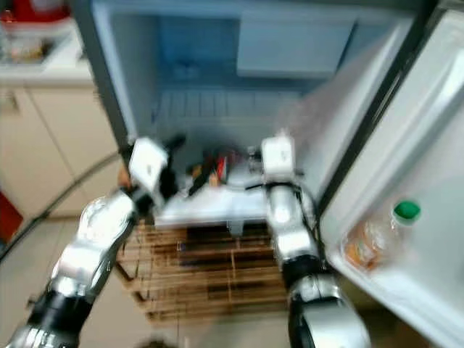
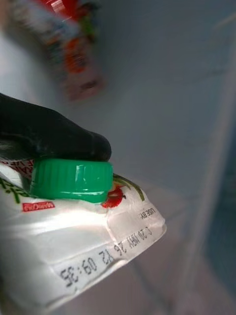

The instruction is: Restocking fridge

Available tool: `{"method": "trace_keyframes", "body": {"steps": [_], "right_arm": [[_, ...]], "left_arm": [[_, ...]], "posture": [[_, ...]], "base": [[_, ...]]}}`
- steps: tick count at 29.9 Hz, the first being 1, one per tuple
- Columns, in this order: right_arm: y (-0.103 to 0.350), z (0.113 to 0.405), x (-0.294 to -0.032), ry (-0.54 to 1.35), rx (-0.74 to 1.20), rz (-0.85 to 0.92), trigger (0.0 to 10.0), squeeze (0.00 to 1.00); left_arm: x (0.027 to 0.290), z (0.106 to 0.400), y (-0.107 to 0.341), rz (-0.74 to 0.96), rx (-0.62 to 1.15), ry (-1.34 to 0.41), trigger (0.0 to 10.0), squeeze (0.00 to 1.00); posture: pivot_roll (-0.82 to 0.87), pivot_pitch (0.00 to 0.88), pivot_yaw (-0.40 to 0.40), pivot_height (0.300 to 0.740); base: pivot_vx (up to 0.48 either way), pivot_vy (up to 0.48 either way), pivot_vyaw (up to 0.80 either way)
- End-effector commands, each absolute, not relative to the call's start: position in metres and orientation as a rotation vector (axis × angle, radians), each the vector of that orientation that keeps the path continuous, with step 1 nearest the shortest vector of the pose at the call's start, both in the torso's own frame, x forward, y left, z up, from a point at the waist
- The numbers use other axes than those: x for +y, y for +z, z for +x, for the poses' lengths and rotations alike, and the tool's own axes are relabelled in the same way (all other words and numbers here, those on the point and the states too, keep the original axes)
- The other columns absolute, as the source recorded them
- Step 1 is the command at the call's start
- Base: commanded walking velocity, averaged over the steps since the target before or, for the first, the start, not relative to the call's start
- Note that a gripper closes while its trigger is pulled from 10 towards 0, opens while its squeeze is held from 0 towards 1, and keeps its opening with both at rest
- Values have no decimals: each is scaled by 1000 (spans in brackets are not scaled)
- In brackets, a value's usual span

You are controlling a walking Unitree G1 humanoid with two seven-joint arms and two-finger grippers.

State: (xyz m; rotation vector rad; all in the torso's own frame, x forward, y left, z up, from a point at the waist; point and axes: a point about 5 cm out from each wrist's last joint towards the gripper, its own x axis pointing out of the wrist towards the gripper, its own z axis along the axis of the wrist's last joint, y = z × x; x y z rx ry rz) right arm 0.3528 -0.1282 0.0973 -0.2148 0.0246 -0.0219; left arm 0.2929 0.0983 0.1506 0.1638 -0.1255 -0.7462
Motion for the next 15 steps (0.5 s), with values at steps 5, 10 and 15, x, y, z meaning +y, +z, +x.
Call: {"method": "trace_keyframes", "body": {"steps": [5,10,15], "right_arm": [[82,354,-135,-66,142,-204,0,0],[77,354,-130,-75,164,-210,0,0],[80,356,-118,-56,145,-215,0,0]], "left_arm": [[108,273,145,148,-20,-858,10000,0],[119,245,134,130,121,-918,10000,0],[130,224,128,122,215,-929,10000,0]], "posture": [[51,0,-1,740],[107,1,4,740],[151,51,14,740]], "base": [[0,0,0],[0,0,0],[0,0,0]]}}
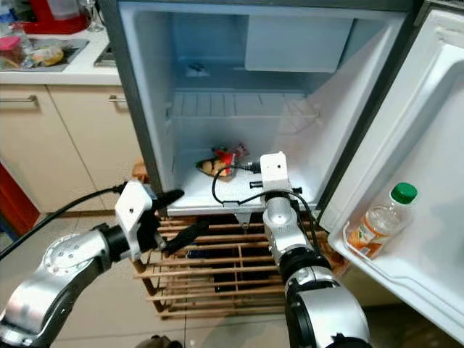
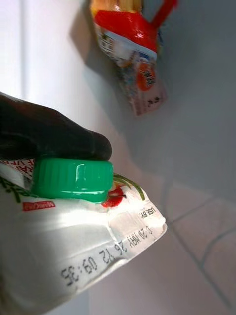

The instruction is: Restocking fridge

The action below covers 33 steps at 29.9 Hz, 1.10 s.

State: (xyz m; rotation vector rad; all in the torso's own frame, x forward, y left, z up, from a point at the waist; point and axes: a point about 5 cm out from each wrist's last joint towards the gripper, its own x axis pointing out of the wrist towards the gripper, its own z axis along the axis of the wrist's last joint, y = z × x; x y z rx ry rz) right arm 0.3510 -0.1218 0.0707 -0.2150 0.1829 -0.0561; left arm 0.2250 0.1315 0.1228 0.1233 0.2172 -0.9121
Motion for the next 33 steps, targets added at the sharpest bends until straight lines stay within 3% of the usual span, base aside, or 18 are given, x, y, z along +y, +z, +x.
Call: {"method": "trace_keyframes", "body": {"steps": [1,19,21,29,33], "right_arm": [[82,357,-114,-49,133,-218,0,0],[125,381,-89,-42,35,-263,0,0],[129,381,-76,46,21,-259,0,0],[136,363,-36,102,-127,-135,0,0],[122,342,-43,103,-182,-129,0,0]], "left_arm": [[132,218,127,111,229,-931,10000,0],[140,171,138,-25,301,-854,10000,0],[137,169,139,-31,301,-853,10000,0],[141,189,145,15,203,-676,10000,0],[144,205,141,-8,170,-558,10000,0]], "posture": [[157,58,17,740],[209,177,17,740],[211,180,16,740],[165,157,-21,740],[108,114,-32,740]], "base": [[0,0,0],[0,0,0],[0,0,0],[0,0,0],[0,0,0]]}}
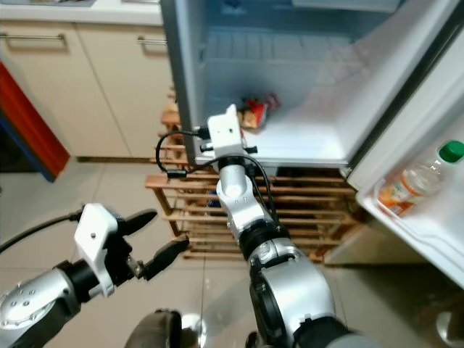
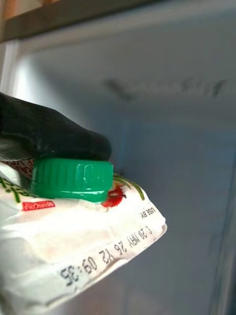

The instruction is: Restocking fridge

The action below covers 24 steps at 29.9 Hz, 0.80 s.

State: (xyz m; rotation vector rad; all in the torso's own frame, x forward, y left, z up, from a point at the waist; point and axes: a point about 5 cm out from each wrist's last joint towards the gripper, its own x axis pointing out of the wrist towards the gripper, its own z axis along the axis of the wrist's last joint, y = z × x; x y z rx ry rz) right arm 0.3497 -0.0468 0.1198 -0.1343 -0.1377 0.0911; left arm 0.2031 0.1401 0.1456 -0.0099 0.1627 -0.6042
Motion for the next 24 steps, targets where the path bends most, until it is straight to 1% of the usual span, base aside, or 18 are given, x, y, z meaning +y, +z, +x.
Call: {"method": "trace_keyframes", "body": {"steps": [1,3,4,6,7,9,10,11,12,13,14,16,18,19,22,23,24], "right_arm": [[117,336,-50,85,-189,-138,0,0],[115,333,-55,71,-194,-144,0,0],[113,328,-70,21,-200,-154,0,0],[111,322,-92,-54,-207,-164,0,0],[111,322,-92,-54,-207,-164,0,0],[119,305,-123,-110,-246,-156,0,0],[123,294,-132,-106,-261,-150,0,0],[123,294,-132,-106,-261,-150,0,0],[129,268,-148,-69,-276,-146,0,0],[129,268,-148,-69,-276,-146,0,0],[129,258,-155,-62,-270,-154,0,0],[129,258,-155,-62,-270,-154,0,0],[122,242,-165,-52,-235,-180,0,0],[116,237,-167,-44,-209,-182,0,0],[109,233,-161,24,-179,-167,0,0],[108,237,-150,114,-169,-140,0,0],[108,237,-150,114,-169,-140,0,0]], "left_arm": [[142,208,139,-15,165,-552,10000,0],[141,210,139,-20,162,-550,10000,0],[138,211,139,-26,151,-552,10000,0],[135,216,138,-28,137,-540,10000,0],[135,216,138,-28,137,-540,10000,0],[139,224,135,-28,126,-458,10000,0],[143,225,134,-36,123,-415,10000,0],[143,225,134,-36,123,-415,10000,0],[154,221,131,-23,123,-326,10000,0],[154,221,131,-23,123,-326,10000,0],[159,217,130,1,123,-304,10000,0],[159,217,130,1,123,-304,10000,0],[165,213,128,26,129,-273,10000,0],[167,216,129,23,126,-259,10000,0],[165,229,136,7,78,-228,10000,0],[155,242,147,43,5,-238,10000,0],[155,242,147,43,5,-238,10000,0]], "posture": [[93,92,-37,740],[93,92,-37,740],[66,63,-39,740],[47,38,-42,740],[47,38,-42,740],[9,0,-36,740],[2,0,-34,740],[2,0,-34,740],[-25,0,-35,740],[-25,0,-35,740],[-28,0,-36,740],[-28,0,-36,740],[-35,0,-36,740],[-38,0,-40,740],[-39,0,-42,740],[-47,0,-46,740],[-47,0,-46,740]], "base": [[0,0,0],[0,0,0],[0,0,0],[0,0,0],[0,0,0],[0,0,0],[0,0,0],[0,0,0],[0,0,0],[0,0,0],[0,0,0],[0,0,0],[0,0,0],[0,0,0],[0,0,0],[0,0,0],[0,0,0]]}}
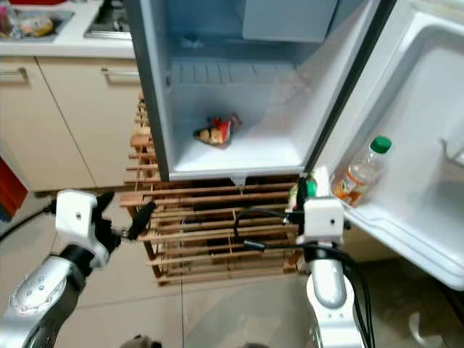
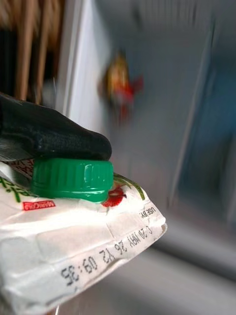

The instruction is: Restocking fridge

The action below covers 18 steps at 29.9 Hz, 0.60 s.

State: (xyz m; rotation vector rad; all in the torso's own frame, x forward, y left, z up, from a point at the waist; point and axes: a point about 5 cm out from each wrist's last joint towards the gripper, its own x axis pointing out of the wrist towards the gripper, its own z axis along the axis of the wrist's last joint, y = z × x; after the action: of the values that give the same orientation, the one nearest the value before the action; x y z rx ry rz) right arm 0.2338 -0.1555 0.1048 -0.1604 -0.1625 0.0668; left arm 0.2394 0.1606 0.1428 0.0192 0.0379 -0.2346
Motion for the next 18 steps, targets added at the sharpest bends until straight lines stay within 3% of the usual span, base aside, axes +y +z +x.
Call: {"method": "trace_keyframes", "body": {"steps": [1,10,18], "right_arm": [[110,241,-149,123,-173,-133,0,0],[121,259,-149,142,-163,-115,0,0],[118,268,-150,136,-149,-118,0,0]], "left_arm": [[149,247,152,62,-26,-255,10000,0],[127,265,160,139,-90,-356,10000,0],[114,262,160,209,-116,-479,10000,0]], "posture": [[-44,0,-49,740],[-40,0,-62,740],[-36,0,-50,740]], "base": [[251,0,0],[463,0,0],[465,0,0]]}}
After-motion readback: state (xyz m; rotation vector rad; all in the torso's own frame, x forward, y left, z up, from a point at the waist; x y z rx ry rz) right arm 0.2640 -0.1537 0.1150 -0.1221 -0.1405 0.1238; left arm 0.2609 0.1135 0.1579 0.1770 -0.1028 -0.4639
